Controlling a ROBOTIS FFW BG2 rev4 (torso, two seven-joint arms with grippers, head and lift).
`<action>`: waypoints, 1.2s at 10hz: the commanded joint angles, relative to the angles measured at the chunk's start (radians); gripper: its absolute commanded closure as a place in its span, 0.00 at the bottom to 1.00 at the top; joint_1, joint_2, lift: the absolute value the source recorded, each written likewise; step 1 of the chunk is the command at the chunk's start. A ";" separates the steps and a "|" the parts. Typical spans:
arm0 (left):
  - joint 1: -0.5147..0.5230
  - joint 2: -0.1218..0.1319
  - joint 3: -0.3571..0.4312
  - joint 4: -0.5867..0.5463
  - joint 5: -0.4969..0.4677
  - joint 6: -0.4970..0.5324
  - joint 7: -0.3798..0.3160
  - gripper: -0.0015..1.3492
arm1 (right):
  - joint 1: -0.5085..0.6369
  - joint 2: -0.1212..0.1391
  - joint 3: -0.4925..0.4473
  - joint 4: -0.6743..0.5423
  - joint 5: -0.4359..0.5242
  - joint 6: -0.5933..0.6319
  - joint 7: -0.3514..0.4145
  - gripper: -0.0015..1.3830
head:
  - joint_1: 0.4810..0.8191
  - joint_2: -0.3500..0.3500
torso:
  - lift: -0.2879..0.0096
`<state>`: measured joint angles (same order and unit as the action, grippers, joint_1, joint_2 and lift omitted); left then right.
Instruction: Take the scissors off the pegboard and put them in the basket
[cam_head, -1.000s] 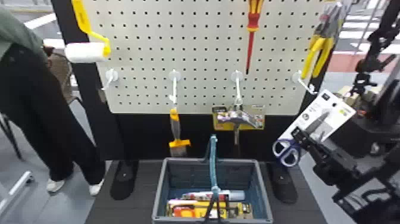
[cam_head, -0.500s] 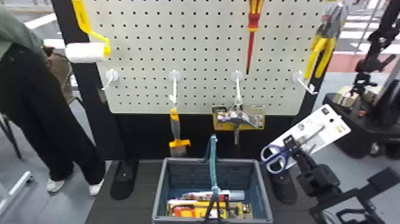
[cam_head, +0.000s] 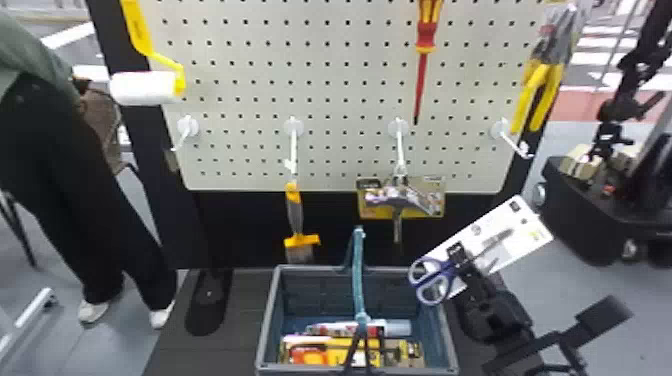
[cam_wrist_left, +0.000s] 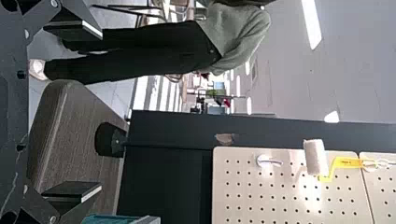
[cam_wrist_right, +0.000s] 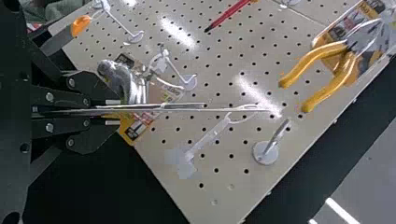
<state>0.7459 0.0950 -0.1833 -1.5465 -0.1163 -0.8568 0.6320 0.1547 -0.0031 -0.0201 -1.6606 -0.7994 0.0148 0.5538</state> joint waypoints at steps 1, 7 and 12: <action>-0.002 0.002 -0.002 0.004 0.001 -0.001 0.000 0.12 | -0.015 0.000 0.034 0.049 -0.037 -0.001 0.000 0.87 | 0.20 0.50 | 0.63; -0.004 0.002 -0.004 0.009 0.004 -0.002 0.000 0.12 | -0.064 -0.002 0.092 0.118 -0.057 0.039 0.026 0.87 | 0.20 0.50 | 0.63; -0.007 0.003 -0.004 0.014 0.006 -0.002 0.000 0.12 | -0.094 -0.012 0.118 0.147 -0.067 0.114 0.055 0.92 | 0.20 0.50 | 0.63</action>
<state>0.7393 0.0982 -0.1881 -1.5345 -0.1106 -0.8590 0.6320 0.0636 -0.0141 0.0973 -1.5137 -0.8672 0.1193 0.6106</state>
